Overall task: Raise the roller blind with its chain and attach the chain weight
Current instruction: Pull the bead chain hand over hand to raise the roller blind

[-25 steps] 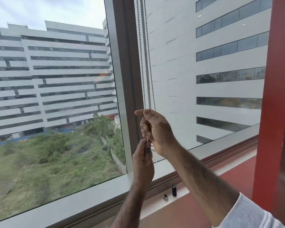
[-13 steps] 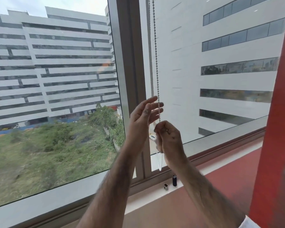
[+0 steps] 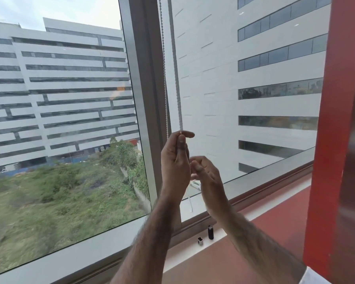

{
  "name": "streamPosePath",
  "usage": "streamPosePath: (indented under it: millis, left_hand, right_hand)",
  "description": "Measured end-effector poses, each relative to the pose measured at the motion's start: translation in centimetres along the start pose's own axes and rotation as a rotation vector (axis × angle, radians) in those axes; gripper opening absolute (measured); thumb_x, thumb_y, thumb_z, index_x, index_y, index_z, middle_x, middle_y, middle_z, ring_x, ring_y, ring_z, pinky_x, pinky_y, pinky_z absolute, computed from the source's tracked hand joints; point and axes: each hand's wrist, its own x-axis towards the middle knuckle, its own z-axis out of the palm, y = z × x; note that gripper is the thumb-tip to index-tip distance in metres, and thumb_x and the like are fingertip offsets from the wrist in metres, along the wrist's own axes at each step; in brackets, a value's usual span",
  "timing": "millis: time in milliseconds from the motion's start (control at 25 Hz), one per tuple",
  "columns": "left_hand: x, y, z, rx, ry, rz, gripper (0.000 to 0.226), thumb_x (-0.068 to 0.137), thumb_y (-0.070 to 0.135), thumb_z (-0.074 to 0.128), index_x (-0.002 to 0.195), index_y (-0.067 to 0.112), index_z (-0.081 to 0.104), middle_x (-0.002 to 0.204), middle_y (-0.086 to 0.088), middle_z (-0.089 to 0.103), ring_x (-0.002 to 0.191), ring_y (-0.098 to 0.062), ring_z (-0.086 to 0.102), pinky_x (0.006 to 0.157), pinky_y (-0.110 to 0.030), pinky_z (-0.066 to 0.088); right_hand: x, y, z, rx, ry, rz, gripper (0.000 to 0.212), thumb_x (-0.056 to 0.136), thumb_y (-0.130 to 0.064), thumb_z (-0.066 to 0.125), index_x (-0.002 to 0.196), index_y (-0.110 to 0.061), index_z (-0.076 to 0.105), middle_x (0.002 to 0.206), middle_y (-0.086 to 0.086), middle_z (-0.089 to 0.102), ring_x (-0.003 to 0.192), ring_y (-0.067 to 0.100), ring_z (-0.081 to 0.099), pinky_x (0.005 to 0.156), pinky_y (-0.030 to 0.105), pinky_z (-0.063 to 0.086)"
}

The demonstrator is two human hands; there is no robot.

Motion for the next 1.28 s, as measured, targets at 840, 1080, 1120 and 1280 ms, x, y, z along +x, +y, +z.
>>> streamPosePath:
  millis: [840, 1080, 1120, 1280]
  left_hand:
    - [-3.8, -2.4, -2.0, -0.045, -0.407, -0.349, 0.026, 0.091, 0.013, 0.039, 0.085, 0.011, 0.064, 0.084, 0.002, 0.064, 0.087, -0.011, 0.058, 0.085, -0.037, 0.049]
    - [-2.3, -0.7, -1.3, -0.197, -0.199, -0.344, 0.037, 0.099, 0.010, 0.044, 0.124, 0.005, 0.070, 0.113, -0.019, 0.078, 0.110, -0.034, 0.074, 0.091, -0.035, 0.059]
    - [-1.9, -0.2, -0.7, -0.200, -0.203, -0.332, 0.034, 0.106, 0.010, 0.041, 0.126, 0.006, 0.069, 0.111, -0.021, 0.077, 0.103, -0.035, 0.076, 0.084, -0.033, 0.060]
    - [-0.8, 1.3, 0.9, -0.226, -0.186, -0.328, 0.034, 0.113, 0.019, 0.038, 0.129, 0.010, 0.066, 0.084, -0.013, 0.072, 0.064, -0.022, 0.069, 0.057, -0.026, 0.054]
  right_hand:
    - [3.3, -5.3, 0.2, 0.290, -0.005, -0.088, 0.031, 0.108, -0.012, 0.044, 0.089, 0.011, 0.049, 0.051, 0.006, 0.030, 0.037, 0.012, 0.023, 0.041, 0.022, 0.019]
    - [-1.7, -1.8, -0.1, 0.192, -0.040, 0.052, 0.024, 0.108, -0.005, 0.040, 0.094, 0.000, 0.059, 0.051, -0.011, 0.055, 0.044, 0.000, 0.048, 0.045, 0.011, 0.037]
    - [-2.0, -1.6, 0.0, 0.205, -0.050, 0.072, 0.025, 0.108, -0.002, 0.039, 0.091, -0.002, 0.059, 0.050, -0.014, 0.057, 0.041, -0.002, 0.050, 0.045, 0.007, 0.037]
    - [-2.0, -1.1, -0.1, 0.226, -0.025, 0.084, 0.031, 0.108, -0.006, 0.043, 0.081, -0.011, 0.058, 0.048, -0.013, 0.049, 0.038, 0.000, 0.038, 0.043, 0.010, 0.031]
